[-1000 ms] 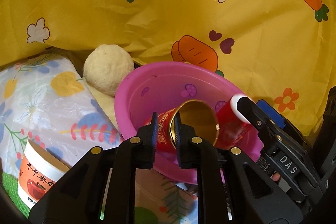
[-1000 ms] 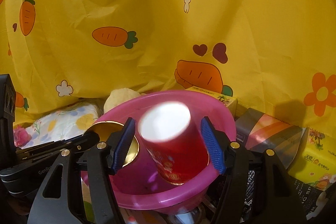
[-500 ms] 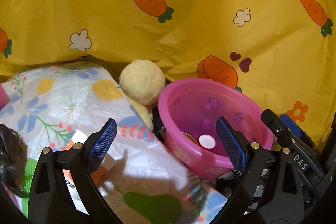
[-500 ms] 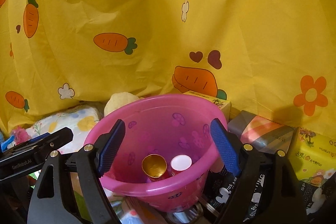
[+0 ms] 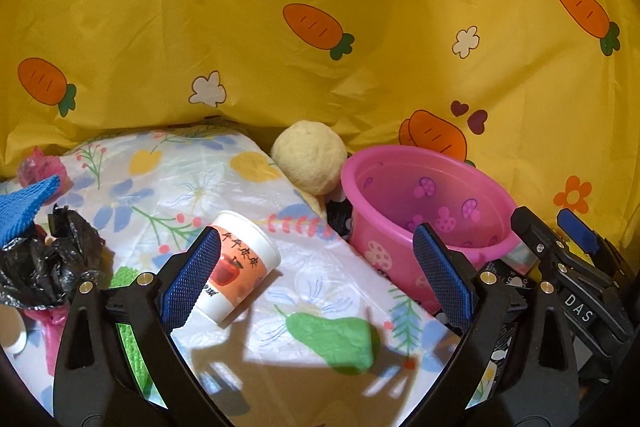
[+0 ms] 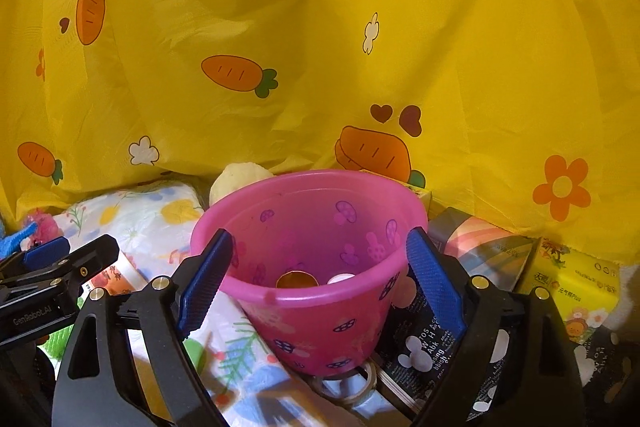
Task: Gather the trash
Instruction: 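Move both grippers back over the remaining trash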
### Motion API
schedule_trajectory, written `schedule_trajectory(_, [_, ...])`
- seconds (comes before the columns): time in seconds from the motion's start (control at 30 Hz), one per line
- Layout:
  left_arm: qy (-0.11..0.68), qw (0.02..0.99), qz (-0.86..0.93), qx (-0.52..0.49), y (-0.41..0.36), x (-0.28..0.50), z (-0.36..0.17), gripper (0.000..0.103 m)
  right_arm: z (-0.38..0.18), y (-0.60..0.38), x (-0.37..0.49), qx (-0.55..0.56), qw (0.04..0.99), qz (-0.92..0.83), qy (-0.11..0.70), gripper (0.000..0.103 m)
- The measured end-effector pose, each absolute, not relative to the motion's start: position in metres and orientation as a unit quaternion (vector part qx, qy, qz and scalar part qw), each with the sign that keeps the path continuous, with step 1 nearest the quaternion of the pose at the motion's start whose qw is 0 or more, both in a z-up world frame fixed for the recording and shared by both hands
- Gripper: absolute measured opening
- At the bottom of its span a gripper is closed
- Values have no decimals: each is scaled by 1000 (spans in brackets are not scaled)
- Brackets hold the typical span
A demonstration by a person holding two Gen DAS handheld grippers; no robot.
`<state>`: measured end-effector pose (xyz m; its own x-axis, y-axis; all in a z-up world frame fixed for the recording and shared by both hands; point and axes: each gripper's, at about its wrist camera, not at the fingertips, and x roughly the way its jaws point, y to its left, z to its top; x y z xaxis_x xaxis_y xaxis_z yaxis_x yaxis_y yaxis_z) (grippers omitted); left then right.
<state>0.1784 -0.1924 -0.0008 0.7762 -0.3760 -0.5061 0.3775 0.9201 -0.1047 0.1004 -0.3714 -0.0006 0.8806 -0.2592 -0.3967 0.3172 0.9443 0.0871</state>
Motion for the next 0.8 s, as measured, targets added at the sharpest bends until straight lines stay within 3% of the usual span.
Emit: schedule_trajectory(0.8, [238,964,-116,21,-108,93,-5,95,2,-290,31,41,976,-117,177,89])
